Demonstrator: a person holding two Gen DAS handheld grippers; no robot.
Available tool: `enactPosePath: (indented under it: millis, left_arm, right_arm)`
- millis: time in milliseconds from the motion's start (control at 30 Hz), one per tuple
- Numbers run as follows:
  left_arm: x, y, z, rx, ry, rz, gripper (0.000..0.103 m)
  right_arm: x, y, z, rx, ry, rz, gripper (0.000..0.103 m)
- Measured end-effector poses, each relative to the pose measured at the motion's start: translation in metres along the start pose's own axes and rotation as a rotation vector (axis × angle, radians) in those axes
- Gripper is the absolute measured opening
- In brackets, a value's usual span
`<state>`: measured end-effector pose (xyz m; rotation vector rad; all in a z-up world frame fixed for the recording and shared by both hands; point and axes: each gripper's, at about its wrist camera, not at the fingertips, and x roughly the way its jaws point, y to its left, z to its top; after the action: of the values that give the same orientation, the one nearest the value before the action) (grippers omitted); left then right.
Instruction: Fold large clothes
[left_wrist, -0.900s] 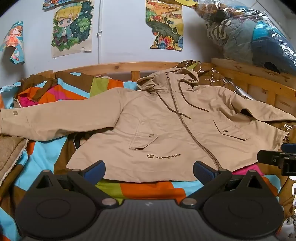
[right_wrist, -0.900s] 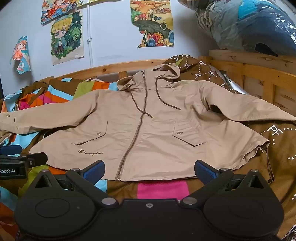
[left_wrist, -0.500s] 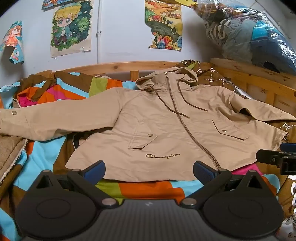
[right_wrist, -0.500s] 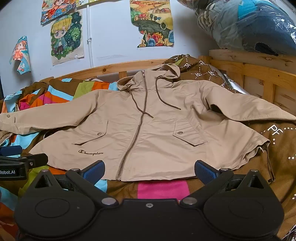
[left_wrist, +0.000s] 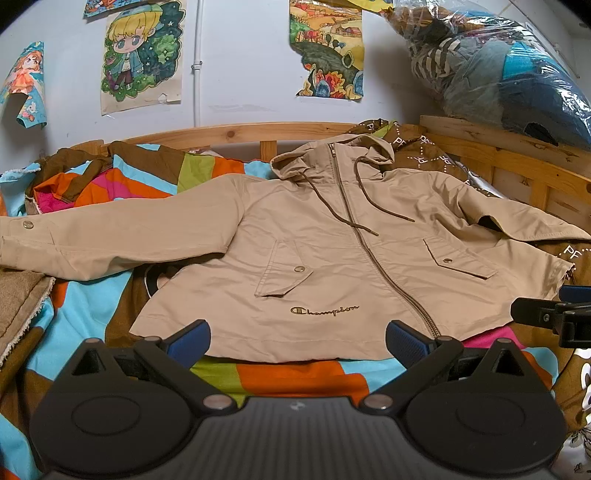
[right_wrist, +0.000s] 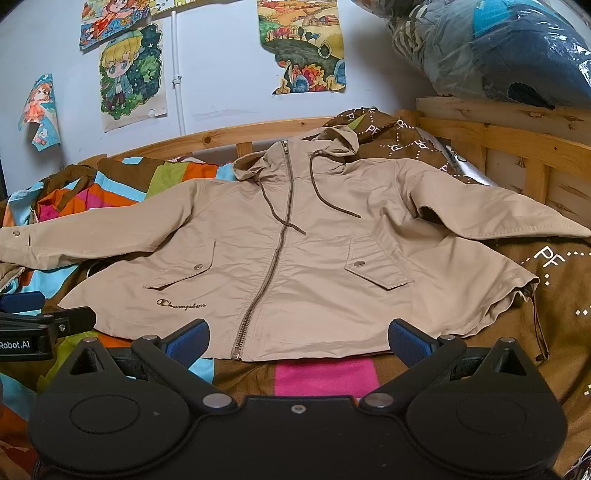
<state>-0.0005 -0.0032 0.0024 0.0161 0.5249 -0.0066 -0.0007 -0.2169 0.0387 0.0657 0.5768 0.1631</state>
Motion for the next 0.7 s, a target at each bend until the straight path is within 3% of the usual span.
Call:
enactPosePath:
  millis: [700]
  left_arm:
    - [-0.001, -0.0007, -0.0005, -0.001, 0.003, 0.0, 0.102]
  right_arm:
    - [0.0003, -0.0006, 0.0003, 0.003, 0.002, 0.003, 0.103]
